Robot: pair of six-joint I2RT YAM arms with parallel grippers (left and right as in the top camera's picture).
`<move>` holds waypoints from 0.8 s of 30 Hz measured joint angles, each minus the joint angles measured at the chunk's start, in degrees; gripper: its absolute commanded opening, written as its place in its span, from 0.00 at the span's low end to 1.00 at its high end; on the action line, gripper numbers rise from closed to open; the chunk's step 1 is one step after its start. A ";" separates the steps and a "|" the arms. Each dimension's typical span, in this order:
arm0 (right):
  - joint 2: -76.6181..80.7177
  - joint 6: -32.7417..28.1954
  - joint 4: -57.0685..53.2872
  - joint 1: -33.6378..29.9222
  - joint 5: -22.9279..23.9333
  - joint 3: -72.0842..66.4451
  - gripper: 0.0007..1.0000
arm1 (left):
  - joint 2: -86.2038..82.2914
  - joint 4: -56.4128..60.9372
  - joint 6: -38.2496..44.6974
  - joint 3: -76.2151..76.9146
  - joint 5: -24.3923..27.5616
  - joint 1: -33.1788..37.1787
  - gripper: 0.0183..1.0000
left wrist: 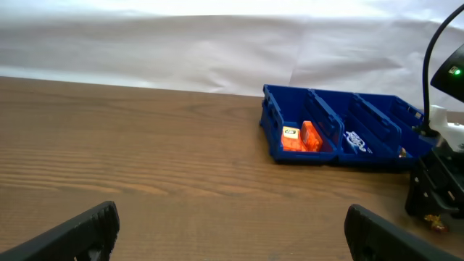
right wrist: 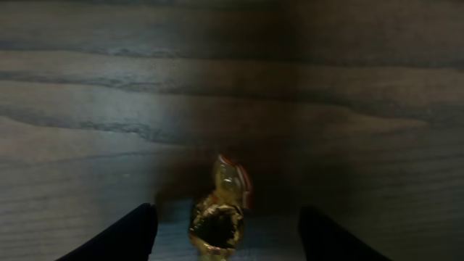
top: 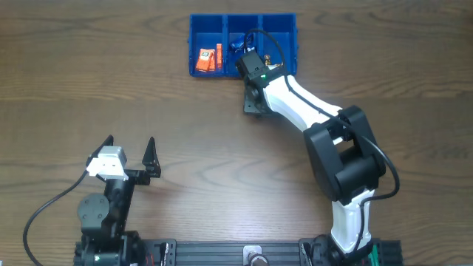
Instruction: Sort Candies Into Trays
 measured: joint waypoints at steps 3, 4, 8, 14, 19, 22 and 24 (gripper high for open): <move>0.00 0.02 0.48 0.15 0.00 0.00 0.61 | 0.00 -0.02 0.02 0.00 0.00 0.00 1.00; 0.00 0.02 0.48 0.15 0.00 0.00 0.61 | 0.00 -0.02 0.00 0.00 0.00 0.00 1.00; 0.00 0.02 0.50 0.20 0.00 0.00 0.55 | 0.00 -0.02 0.00 0.00 0.00 0.00 1.00; 0.00 0.02 0.48 0.22 0.00 0.00 0.53 | 0.00 -0.02 0.02 0.00 0.00 0.00 1.00; 0.17 0.28 0.46 0.22 0.00 0.00 0.51 | 0.00 -0.02 0.00 0.00 0.00 0.00 1.00; 0.39 0.83 0.46 0.22 0.00 0.00 0.47 | 0.00 -0.02 0.02 0.00 0.00 0.00 1.00; 0.83 1.14 0.61 0.26 -0.07 0.00 0.40 | 0.00 -0.02 0.00 0.00 0.00 0.00 1.00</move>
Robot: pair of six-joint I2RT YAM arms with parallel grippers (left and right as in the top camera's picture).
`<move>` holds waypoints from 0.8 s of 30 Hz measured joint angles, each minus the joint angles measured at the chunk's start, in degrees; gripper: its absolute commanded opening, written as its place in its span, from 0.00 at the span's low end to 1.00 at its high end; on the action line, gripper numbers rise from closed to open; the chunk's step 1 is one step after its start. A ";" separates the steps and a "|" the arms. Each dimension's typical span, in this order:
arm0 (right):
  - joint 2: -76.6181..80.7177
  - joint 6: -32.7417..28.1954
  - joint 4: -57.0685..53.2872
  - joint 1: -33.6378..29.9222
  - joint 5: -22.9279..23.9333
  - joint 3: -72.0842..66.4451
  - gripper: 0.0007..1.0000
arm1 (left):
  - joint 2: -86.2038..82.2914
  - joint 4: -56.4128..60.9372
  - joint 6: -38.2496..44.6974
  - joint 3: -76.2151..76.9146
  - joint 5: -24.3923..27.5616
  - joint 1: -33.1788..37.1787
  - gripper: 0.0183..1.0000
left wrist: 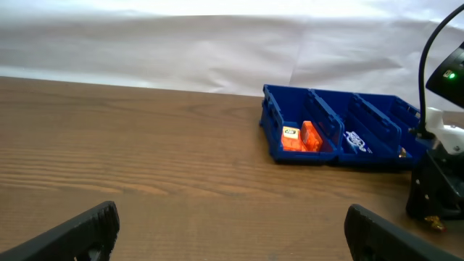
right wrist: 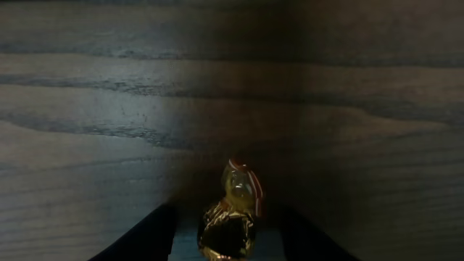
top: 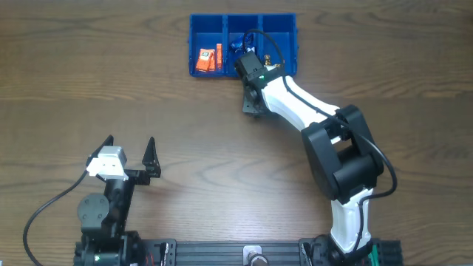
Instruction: Sort Candies Into Trays
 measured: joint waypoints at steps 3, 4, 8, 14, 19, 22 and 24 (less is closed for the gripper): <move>0.02 0.59 0.00 0.04 0.07 0.00 0.27 | 0.00 0.00 0.00 0.00 0.00 0.00 1.00; 0.02 0.48 -0.15 0.04 0.04 0.00 0.24 | 0.00 0.02 0.02 0.00 0.00 0.00 1.00; 0.02 0.63 -0.26 0.04 0.11 0.00 0.14 | 0.00 0.00 0.00 0.00 0.00 0.00 1.00; -3.85 0.57 -3.82 0.72 1.16 -0.72 0.13 | 0.00 0.00 0.00 0.00 0.00 0.00 1.00; -19.15 -9.20 16.17 -2.82 6.34 -0.07 0.14 | 0.00 0.00 0.02 0.00 0.00 0.00 1.00; -17.66 -17.05 31.04 -4.61 10.91 0.20 0.14 | 0.02 0.00 0.00 0.00 0.00 0.00 1.00; -13.57 -19.96 37.90 -4.87 12.13 0.22 0.14 | 0.02 0.02 0.02 0.00 0.00 0.00 1.00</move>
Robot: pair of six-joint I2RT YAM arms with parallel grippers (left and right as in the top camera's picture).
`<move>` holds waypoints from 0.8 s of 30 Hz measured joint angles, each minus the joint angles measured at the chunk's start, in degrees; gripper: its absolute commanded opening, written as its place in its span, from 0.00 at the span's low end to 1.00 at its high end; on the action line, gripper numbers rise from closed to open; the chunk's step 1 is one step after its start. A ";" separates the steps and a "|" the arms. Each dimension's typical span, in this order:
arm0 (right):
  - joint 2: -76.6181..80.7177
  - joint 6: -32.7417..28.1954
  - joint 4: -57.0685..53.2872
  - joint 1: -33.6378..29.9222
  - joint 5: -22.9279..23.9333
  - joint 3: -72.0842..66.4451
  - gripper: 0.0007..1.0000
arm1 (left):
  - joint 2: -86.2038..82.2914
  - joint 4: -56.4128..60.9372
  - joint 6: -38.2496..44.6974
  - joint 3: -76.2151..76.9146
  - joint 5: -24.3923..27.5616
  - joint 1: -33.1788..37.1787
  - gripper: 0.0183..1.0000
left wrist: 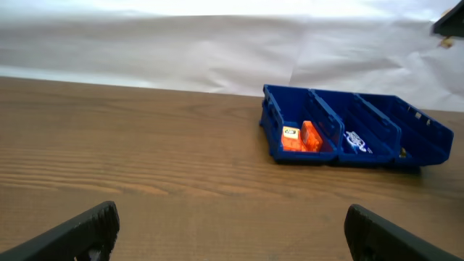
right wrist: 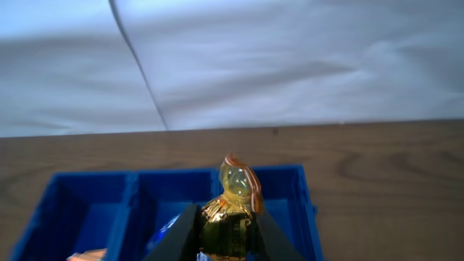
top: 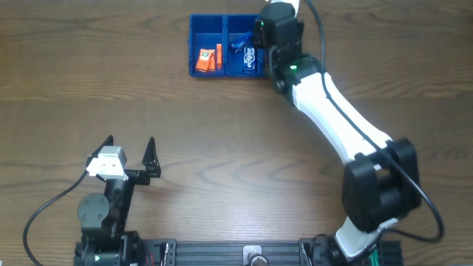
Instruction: Sort Candies Into Trays
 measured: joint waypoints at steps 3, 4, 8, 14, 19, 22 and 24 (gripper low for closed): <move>5.75 -1.77 3.30 -1.27 0.57 -0.15 0.14 | -0.02 -0.02 0.00 0.00 0.00 0.00 1.00; 7.32 -2.14 4.02 -1.88 0.68 -0.22 0.14 | -0.02 -0.02 0.00 0.00 0.00 0.00 1.00; 8.74 -2.38 4.50 -3.10 0.55 -0.24 0.14 | -0.02 -0.02 0.00 0.00 0.00 0.00 1.00; 8.74 -2.10 4.15 -3.61 -0.37 -0.24 0.81 | -0.02 -0.02 -0.02 0.00 0.00 0.00 1.00; 8.74 -2.14 3.04 -3.56 -0.66 -0.24 1.00 | -0.02 -0.02 0.00 0.00 0.00 0.00 1.00; 6.34 -2.14 -2.93 -3.50 -0.76 -0.61 1.00 | 0.00 -0.02 0.00 0.00 0.00 0.00 1.00; 0.09 -2.99 -8.83 -3.50 -1.11 -1.11 1.00 | -0.02 0.00 0.00 0.00 0.00 0.00 1.00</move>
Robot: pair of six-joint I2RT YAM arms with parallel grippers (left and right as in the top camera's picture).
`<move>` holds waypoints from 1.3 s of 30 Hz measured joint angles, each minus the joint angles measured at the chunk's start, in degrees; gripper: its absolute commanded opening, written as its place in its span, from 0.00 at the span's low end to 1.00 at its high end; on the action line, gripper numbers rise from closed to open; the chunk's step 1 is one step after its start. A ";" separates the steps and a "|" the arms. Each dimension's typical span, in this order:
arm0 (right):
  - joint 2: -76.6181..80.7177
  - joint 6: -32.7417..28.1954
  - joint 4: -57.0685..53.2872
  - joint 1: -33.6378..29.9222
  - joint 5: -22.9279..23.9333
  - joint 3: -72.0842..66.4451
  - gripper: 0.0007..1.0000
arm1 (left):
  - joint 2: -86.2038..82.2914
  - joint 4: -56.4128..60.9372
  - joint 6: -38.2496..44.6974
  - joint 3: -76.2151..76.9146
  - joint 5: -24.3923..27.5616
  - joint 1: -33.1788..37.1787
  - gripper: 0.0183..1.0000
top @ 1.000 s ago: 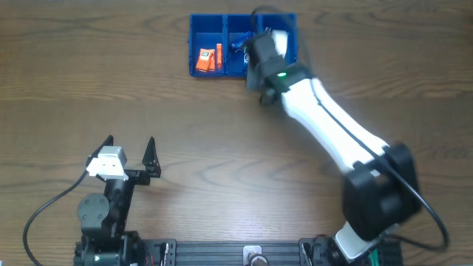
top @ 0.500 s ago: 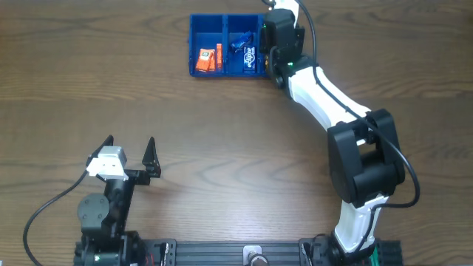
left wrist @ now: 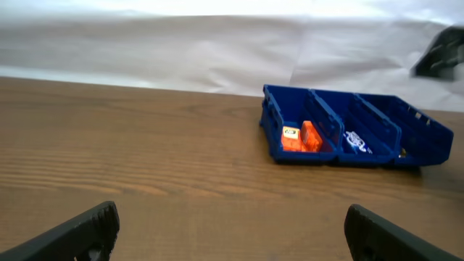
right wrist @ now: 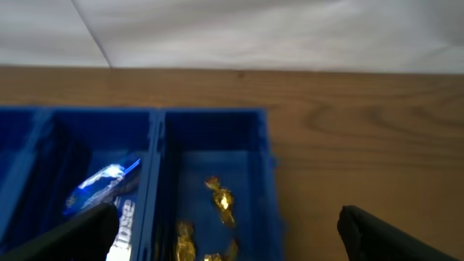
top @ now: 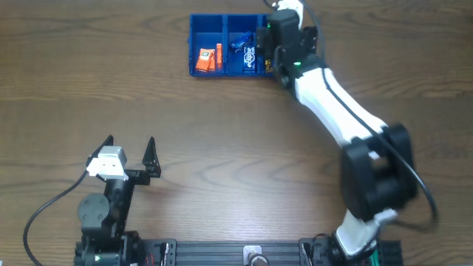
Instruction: Sort Candies Into Trays
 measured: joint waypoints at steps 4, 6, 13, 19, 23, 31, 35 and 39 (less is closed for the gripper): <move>-24.57 -3.19 -5.60 -1.84 0.66 -3.23 1.00 | 0.00 0.02 0.00 0.00 0.00 0.00 1.00; -39.41 -3.89 -3.50 -5.27 1.42 -12.04 1.00 | 0.00 -0.02 -0.02 0.00 0.00 0.00 1.00; -75.08 -4.37 -1.16 -12.81 -4.33 -46.12 1.00 | 0.00 -0.07 -0.02 0.02 0.00 0.00 1.00; -90.79 -4.52 3.19 -15.08 -8.41 -65.20 1.00 | 0.02 -0.07 -0.02 0.02 0.00 0.00 1.00; -102.40 -4.50 4.20 -19.21 -13.94 -69.57 1.00 | 0.00 -0.07 0.00 0.02 0.02 0.00 1.00; -105.26 -4.50 5.49 -19.67 -18.10 -79.03 1.00 | 0.00 -0.07 0.00 0.02 0.00 0.00 1.00; -105.22 -5.53 5.88 -19.41 -19.45 -79.56 1.00 | 0.00 -0.07 -0.02 0.02 0.02 0.00 1.00; -105.22 -9.49 5.88 -19.19 -20.00 -79.56 1.00 | 0.00 -0.07 0.00 0.02 0.02 0.00 1.00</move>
